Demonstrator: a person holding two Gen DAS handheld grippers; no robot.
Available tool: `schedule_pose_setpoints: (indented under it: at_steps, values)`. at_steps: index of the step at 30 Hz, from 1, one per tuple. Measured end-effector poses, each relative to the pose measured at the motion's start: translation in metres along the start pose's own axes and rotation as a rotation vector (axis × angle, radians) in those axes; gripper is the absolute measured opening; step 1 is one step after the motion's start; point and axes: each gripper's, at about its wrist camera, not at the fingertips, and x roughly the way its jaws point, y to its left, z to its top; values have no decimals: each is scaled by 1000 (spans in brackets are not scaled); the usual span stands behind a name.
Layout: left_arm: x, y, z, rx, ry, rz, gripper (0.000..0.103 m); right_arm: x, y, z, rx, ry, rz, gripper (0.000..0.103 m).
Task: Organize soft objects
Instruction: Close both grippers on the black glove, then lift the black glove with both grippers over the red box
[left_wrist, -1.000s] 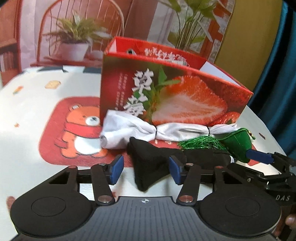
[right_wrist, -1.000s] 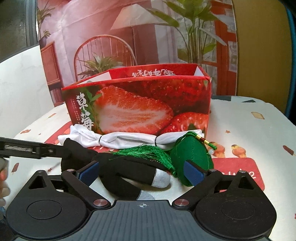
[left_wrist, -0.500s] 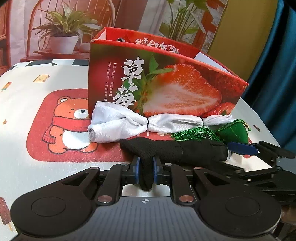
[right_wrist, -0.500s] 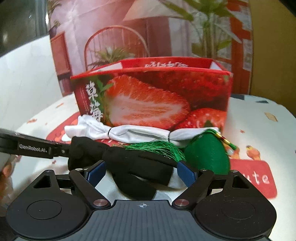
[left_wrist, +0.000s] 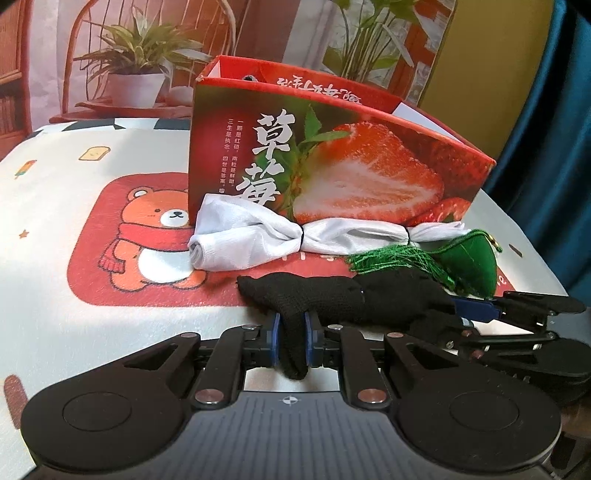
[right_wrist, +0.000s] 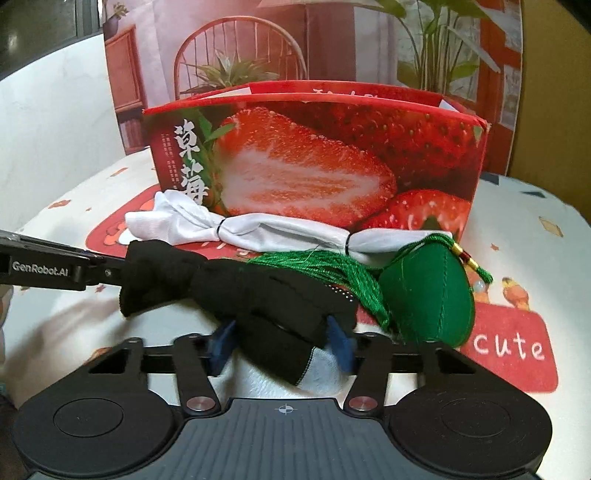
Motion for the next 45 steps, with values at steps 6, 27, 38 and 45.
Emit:
schedule_pose_setpoints:
  at_steps: [6, 27, 38, 45]
  values:
    - [-13, -2, -10, 12, -6, 25, 14, -10, -1, -4, 43, 20, 60, 14]
    - [-43, -12, -9, 35, -125, 50, 13, -34, 8, 1, 29, -78, 86, 9]
    - [-67, -20, 9, 32, -229, 39, 13, -56, 8, 19, 19, -187, 78, 9]
    - [-71, -24, 8, 31, -240, 39, 13, -66, 9, 25, 8, -223, 71, 9]
